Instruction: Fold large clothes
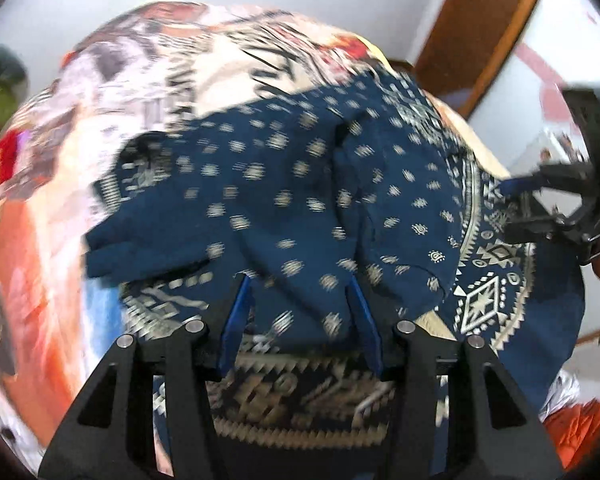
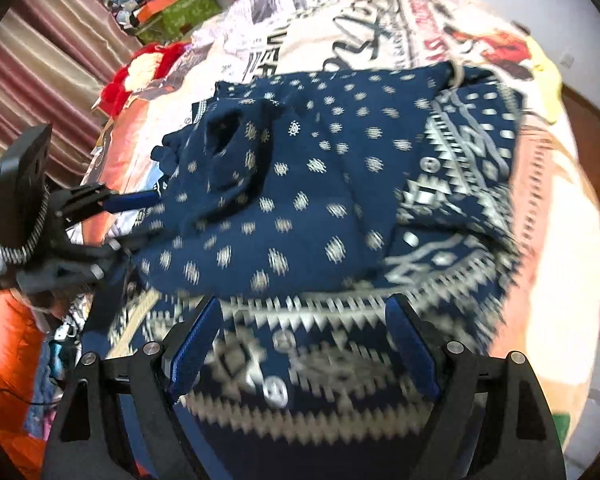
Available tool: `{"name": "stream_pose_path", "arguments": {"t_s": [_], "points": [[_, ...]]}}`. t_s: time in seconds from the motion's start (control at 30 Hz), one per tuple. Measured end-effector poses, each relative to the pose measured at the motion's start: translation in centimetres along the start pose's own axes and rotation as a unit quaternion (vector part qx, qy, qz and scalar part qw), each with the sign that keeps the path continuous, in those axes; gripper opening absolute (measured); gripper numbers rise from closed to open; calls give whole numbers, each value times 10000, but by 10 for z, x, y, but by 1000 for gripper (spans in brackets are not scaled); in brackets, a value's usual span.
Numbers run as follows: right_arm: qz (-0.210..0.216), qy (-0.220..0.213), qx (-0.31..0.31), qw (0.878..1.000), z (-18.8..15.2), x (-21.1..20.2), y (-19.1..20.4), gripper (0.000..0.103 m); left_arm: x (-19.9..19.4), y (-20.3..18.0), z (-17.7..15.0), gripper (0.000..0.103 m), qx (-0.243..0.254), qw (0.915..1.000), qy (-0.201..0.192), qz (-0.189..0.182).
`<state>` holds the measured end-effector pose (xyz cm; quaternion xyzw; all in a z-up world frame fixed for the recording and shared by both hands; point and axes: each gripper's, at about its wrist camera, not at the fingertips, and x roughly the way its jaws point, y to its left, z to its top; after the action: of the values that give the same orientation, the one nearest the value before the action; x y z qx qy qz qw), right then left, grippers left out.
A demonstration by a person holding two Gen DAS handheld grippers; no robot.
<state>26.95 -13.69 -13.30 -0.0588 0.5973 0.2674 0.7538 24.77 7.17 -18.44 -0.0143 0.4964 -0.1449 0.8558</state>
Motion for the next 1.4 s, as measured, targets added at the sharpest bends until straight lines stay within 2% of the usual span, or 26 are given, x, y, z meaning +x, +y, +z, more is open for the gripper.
{"name": "stream_pose_path", "arguments": {"t_s": [0.07, 0.13, 0.27, 0.4, 0.57, 0.7, 0.8, 0.83, 0.9, 0.93, 1.03, 1.1, 1.17, 1.27, 1.4], "points": [[-203, -247, 39, 9995, -15, -19, -3, 83, -17, 10, -5, 58, -166, 9995, -170, 216], [-259, -458, 196, 9984, -27, -36, -9, 83, -35, 24, -18, 60, -411, 9978, -301, 431], [-319, -879, 730, 9929, -57, -68, -23, 83, -54, 53, -55, 63, -1036, 9921, -289, 645], [-352, -1084, 1278, 9852, -92, -83, -36, 83, -59, 76, -102, 63, -1628, 9842, -120, 691], [-99, -1191, 1830, 9758, -135, -86, -39, 83, -47, 89, -160, 63, -2280, 9717, 290, 551], [37, -1325, 1829, 9742, -154, -83, -29, 83, -30, 85, -193, 63, -2652, 9624, 559, 176], [-6, -1500, 1707, 9738, -162, -78, -18, 84, -29, 84, -202, 63, -3035, 9518, 412, -165], [7, -1524, 1703, 9735, -164, -77, -15, 84, -28, 85, -205, 63, -3205, 9456, 372, -406], [99, -1530, 1659, 9741, -164, -74, -11, 83, -22, 88, -208, 63, -3633, 9257, 304, -1011], [166, -1544, 1632, 9743, -164, -73, -8, 83, -20, 88, -209, 63, -3746, 9196, 265, -1152], [56, -1554, 1581, 9751, -162, -69, 0, 82, -22, 80, -200, 63, -3578, 9244, 175, -1310], [3, -1590, 1547, 9751, -161, -67, 3, 77, -26, 69, -189, 58, -3351, 9312, 119, -1432], [-81, -1615, 1559, 9744, -161, -67, 3, 61, -30, 60, -179, 44, -3089, 9398, 70, -1459], [-57, -1634, 1604, 9734, -162, -70, -2, 46, -35, 49, -159, 32, -2795, 9500, -20, -1393], [11, -1715, 1730, 9699, -168, -74, -8, 38, -44, 39, -135, 23, -2488, 9603, -187, -1249]]}}
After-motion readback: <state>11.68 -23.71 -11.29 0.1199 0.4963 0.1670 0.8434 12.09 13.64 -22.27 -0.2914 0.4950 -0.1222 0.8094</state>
